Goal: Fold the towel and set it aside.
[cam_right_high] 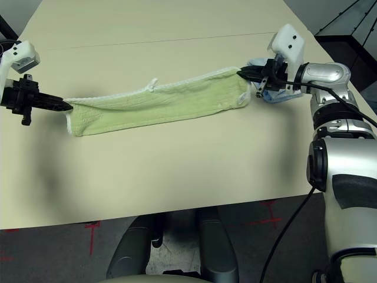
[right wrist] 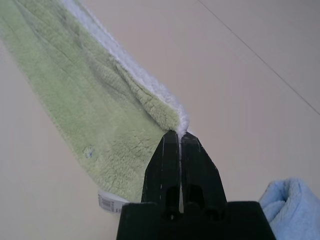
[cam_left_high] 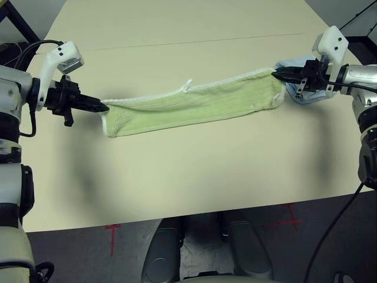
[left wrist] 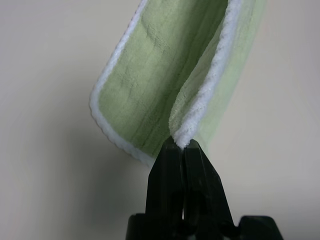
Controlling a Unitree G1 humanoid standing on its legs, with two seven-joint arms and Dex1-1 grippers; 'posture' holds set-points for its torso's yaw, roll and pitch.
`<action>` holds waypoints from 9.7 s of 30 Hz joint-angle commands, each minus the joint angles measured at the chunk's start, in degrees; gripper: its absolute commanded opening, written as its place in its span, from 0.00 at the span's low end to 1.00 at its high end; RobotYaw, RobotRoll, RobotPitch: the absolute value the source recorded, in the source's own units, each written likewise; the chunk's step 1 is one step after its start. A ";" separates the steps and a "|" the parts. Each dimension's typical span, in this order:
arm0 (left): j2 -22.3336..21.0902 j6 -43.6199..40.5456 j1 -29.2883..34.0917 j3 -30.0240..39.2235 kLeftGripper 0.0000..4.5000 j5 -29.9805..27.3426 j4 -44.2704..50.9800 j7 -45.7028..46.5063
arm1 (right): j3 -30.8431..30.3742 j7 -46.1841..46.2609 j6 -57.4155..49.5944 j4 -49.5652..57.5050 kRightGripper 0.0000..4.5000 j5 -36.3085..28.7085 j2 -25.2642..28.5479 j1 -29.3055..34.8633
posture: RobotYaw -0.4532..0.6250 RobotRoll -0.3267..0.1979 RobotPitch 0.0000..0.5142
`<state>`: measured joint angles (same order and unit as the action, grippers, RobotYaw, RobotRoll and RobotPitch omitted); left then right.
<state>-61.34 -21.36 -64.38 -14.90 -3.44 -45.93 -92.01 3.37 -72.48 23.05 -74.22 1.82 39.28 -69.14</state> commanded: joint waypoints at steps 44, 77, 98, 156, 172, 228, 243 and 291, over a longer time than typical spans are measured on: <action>10.65 16.99 -3.86 0.78 0.74 16.89 -17.15 26.60 | -9.27 27.56 -1.32 1.26 0.82 13.31 -4.13 -0.92 | 0.43 0.62 0.43; 25.52 7.77 24.70 25.51 1.00 -14.29 22.63 31.65 | 7.81 7.85 -17.15 15.42 1.00 -14.78 -10.86 13.14 | 0.42 0.62 0.39; 17.00 11.67 29.82 17.20 1.00 -10.60 21.72 19.22 | 16.15 13.90 -55.37 38.07 1.00 -29.81 -6.89 26.29 | 0.39 0.62 0.41; 18.10 4.78 31.83 16.58 1.00 -13.15 30.51 20.72 | 26.55 42.81 -73.58 48.04 1.00 -45.79 -14.24 32.79 | 0.41 0.62 0.40; 16.39 3.01 32.87 17.11 1.00 -13.73 32.59 20.57 | 25.14 48.02 -69.45 40.37 0.96 -42.83 -16.22 27.78 | 0.43 0.62 0.40; 16.89 2.60 31.22 15.27 1.00 -13.40 31.48 18.67 | 18.27 38.81 -75.41 68.05 0.00 -49.81 -8.65 37.22 | 0.40 0.62 0.36; 15.99 2.03 31.88 15.81 1.00 -13.48 32.26 18.55 | 5.18 32.59 -74.63 68.51 0.00 -44.49 -10.07 29.82 | 0.42 0.62 0.33; 16.79 3.25 31.32 16.32 1.00 -13.59 31.85 21.07 | -8.44 21.51 -68.70 66.23 0.99 -28.72 -15.10 24.09 | 0.43 0.62 0.34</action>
<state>-44.14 -17.84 -33.98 1.39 -16.75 -14.47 -70.94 -7.11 -48.43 -47.26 -9.13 -25.13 23.33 -45.42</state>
